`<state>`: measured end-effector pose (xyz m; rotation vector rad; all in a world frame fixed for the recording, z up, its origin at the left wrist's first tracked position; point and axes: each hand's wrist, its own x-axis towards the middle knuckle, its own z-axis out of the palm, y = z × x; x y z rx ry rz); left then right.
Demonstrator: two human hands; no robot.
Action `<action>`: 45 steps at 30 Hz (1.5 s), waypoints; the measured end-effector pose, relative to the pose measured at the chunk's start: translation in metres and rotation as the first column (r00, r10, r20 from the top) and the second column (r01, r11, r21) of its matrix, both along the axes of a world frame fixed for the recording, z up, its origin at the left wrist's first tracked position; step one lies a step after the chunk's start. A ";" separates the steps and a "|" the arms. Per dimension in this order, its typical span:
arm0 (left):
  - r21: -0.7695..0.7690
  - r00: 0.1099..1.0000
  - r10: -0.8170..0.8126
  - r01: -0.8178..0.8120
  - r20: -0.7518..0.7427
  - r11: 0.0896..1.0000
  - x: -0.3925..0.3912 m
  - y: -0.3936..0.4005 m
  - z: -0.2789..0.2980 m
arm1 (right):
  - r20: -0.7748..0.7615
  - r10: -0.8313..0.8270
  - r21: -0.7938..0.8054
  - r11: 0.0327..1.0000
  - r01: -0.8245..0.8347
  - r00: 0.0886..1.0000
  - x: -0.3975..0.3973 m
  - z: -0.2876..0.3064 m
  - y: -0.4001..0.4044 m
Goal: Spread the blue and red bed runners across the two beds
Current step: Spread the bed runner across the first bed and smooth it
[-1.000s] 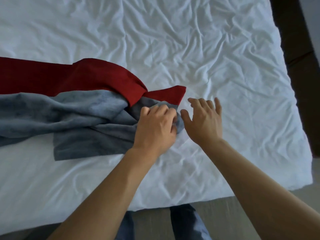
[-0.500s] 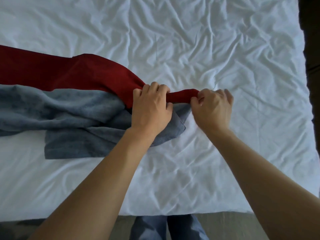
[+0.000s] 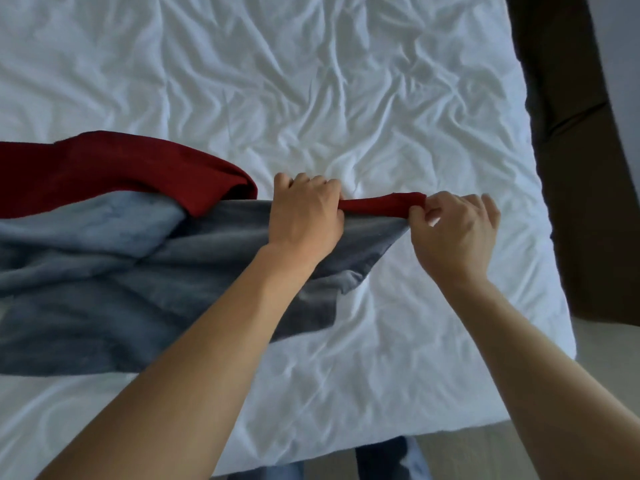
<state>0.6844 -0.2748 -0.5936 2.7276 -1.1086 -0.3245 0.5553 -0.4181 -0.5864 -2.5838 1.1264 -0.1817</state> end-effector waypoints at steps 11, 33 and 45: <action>-0.011 1.000 0.019 -0.019 -0.008 1.000 -0.034 -0.072 0.000 | 0.090 0.194 0.130 0.970 -0.204 0.977 -0.004 -0.019 -0.019; 0.000 0.999 -0.041 0.041 -0.011 0.999 -0.071 -0.167 -0.015 | 0.017 -0.059 0.088 0.995 0.057 0.998 -0.048 -0.021 -0.155; -0.113 0.986 -0.164 0.160 -0.024 0.981 -0.080 -0.234 -0.008 | 0.027 -0.102 0.042 0.994 0.101 0.994 -0.071 -0.025 -0.183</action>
